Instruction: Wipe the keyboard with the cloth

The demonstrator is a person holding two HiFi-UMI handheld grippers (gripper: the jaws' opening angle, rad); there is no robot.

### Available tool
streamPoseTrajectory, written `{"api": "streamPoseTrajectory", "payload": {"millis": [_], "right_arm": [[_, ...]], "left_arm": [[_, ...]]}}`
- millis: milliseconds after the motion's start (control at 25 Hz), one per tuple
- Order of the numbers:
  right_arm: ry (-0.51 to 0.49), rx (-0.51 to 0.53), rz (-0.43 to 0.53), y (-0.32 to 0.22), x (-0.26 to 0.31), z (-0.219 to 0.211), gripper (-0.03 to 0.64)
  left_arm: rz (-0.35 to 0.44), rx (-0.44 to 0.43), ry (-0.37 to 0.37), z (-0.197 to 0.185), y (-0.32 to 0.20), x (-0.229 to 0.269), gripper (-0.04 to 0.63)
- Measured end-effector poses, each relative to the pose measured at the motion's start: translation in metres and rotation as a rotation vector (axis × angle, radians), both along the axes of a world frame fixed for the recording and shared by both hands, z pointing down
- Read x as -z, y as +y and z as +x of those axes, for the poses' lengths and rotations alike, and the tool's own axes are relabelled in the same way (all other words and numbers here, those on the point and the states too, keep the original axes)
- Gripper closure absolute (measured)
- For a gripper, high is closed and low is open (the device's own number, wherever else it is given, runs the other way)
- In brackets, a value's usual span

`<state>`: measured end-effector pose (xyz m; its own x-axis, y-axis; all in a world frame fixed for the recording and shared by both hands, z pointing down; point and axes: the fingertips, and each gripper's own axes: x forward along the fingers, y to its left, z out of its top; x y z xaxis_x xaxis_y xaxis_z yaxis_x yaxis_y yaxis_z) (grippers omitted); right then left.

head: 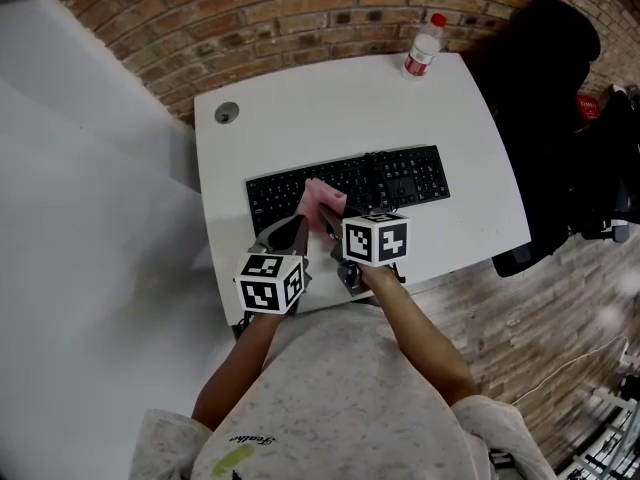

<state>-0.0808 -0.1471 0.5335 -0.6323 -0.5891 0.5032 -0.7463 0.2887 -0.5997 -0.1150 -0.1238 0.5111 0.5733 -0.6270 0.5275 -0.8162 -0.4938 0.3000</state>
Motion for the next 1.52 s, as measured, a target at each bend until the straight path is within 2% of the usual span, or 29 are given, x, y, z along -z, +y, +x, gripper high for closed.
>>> {"api": "streamPoseTrajectory", "payload": {"millis": [1520], "right_arm": [[-0.039,-0.183,0.052,-0.001,0.015,0.177,0.591]], "left_arm": [[0.016,-0.073,-0.023,0.128,0.009,0.005,0.598]]}}
